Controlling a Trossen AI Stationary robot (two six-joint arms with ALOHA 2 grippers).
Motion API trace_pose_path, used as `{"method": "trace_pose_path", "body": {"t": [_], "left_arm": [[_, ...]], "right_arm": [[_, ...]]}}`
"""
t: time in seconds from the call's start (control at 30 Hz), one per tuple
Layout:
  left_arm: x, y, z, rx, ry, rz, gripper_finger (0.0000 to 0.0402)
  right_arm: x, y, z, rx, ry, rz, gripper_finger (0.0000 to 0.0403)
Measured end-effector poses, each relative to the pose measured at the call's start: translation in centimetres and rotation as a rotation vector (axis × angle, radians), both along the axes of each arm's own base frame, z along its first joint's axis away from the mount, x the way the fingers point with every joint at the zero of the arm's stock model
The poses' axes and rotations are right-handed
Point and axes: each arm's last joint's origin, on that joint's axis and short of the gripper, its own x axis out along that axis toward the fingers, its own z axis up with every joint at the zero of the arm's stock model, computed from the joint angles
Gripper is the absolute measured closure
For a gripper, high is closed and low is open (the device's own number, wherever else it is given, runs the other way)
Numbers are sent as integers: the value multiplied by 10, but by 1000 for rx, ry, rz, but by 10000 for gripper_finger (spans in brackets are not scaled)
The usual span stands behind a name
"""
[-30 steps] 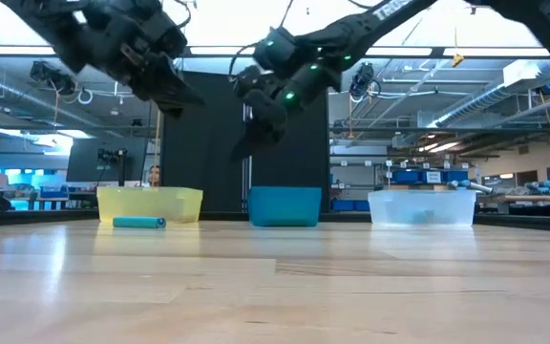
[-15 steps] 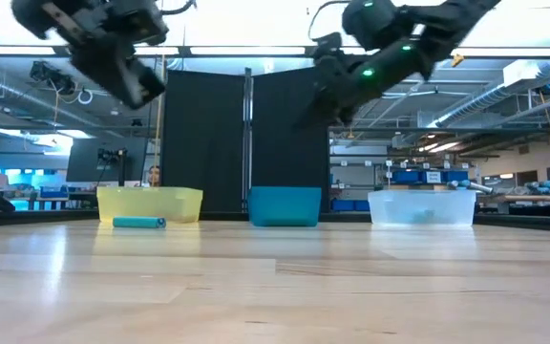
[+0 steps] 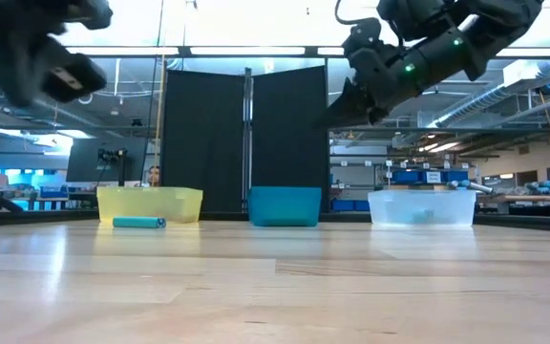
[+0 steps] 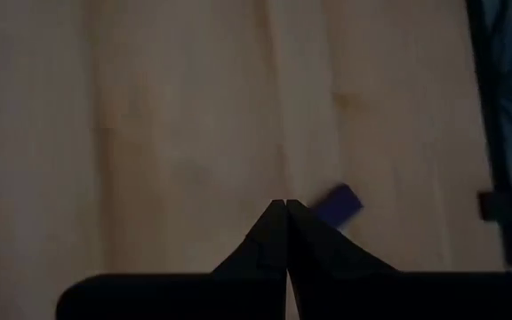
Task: Sort blocks
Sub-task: Put the violet block into the yellow bin
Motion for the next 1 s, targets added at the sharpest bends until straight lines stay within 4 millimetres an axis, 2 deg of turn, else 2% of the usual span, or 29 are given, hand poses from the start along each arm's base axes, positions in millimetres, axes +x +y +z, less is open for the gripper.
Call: {"method": "trace_pose_path", "body": {"t": [0.3, 0.6, 0.8, 1.0], "left_arm": [[3, -38, -26, 16, 173, -80, 381], [24, -56, -28, 57, 238, -136, 311], [28, -63, -44, 90, 295, -184, 258], [35, -72, -58, 143, 261, -297, 231]], "right_arm": [[2, 11, -1, -1, -12, 37, 395], [3, 11, 1, -1, -27, 37, 394], [3, 11, 0, -2, -19, 38, 394], [2, 11, 0, -4, -15, 39, 394]]}}
